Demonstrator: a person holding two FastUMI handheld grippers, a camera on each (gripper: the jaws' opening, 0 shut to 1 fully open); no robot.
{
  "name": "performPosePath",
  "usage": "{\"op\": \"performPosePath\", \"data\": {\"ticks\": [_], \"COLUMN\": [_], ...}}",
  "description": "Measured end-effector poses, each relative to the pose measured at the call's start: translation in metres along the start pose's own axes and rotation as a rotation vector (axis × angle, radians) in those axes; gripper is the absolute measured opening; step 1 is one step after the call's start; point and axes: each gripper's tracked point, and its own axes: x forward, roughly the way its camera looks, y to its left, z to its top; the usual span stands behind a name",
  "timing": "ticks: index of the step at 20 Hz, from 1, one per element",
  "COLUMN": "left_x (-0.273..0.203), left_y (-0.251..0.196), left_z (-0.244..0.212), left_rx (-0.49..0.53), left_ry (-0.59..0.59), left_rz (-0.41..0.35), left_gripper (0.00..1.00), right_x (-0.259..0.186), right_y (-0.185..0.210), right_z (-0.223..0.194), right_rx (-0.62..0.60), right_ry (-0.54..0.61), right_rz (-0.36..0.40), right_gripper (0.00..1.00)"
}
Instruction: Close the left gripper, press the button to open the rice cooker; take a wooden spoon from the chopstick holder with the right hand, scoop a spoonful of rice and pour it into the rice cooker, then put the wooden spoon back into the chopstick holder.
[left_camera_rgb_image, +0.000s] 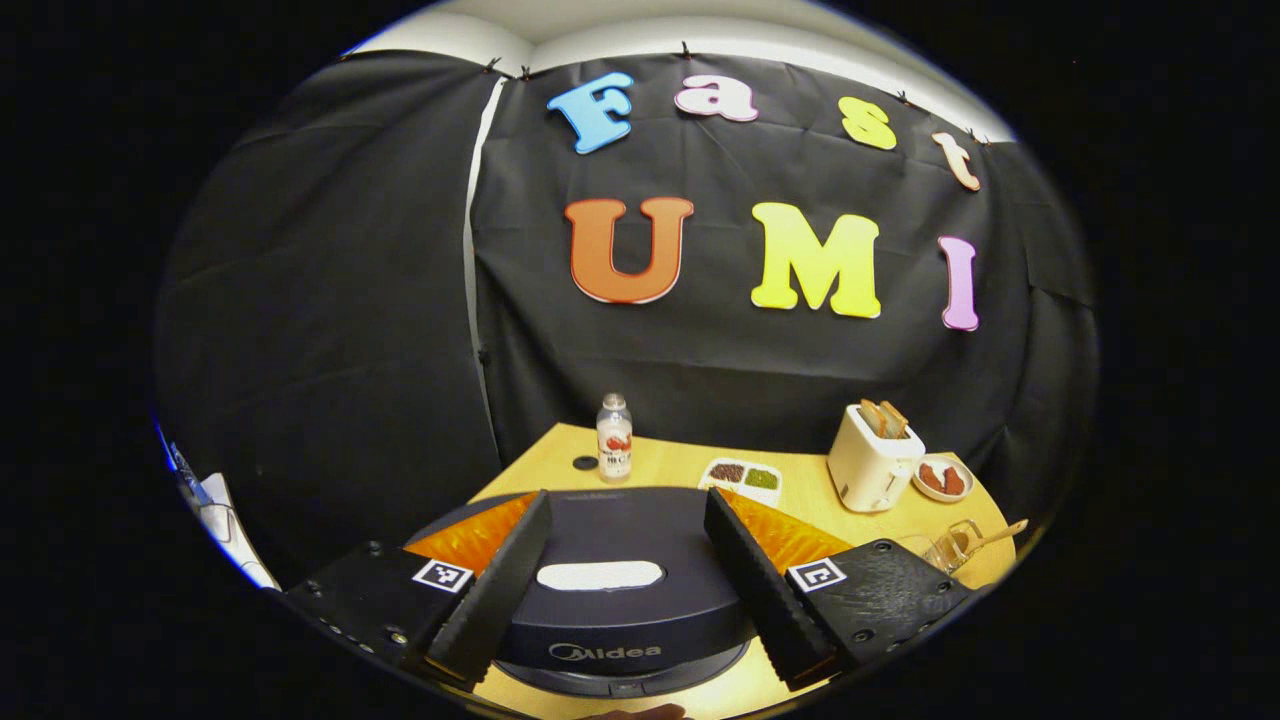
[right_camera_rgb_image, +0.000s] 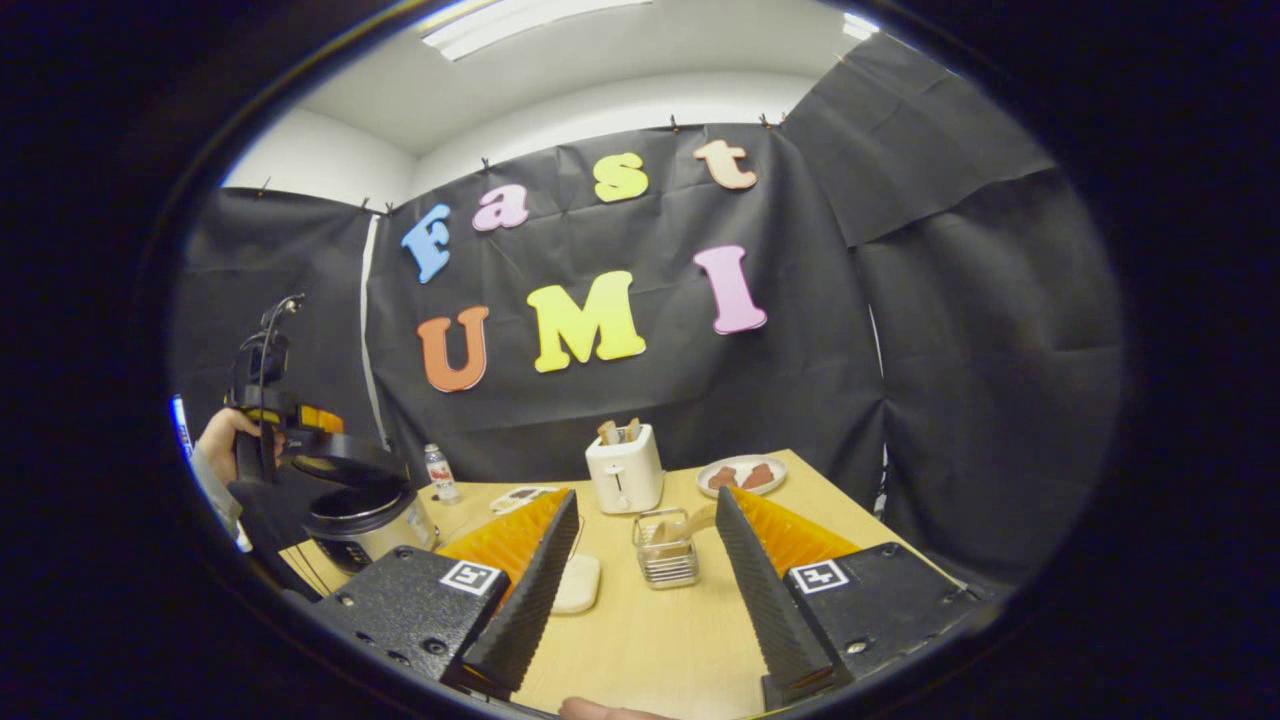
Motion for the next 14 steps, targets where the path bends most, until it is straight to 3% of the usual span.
{"op": "performPosePath", "data": {"ticks": [12, 13, 14], "left_x": [-0.027, -0.030, -0.032], "left_y": [0.006, 0.004, 0.003], "left_z": [-0.063, -0.072, -0.079], "left_rx": [0.031, 0.033, 0.039], "left_ry": [0.008, 0.021, 0.028], "left_rz": [0.012, 0.013, 0.014], "left_gripper": [1.00, 0.92, 1.00], "right_x": [0.006, 0.008, 0.008], "right_y": [-0.013, -0.009, -0.002], "right_z": [-0.024, -0.027, -0.030], "right_rx": [0.010, 0.010, 0.013], "right_ry": [0.062, 0.073, 0.080], "right_rz": [-0.046, -0.040, -0.023], "right_gripper": [0.87, 0.87, 0.90]}}
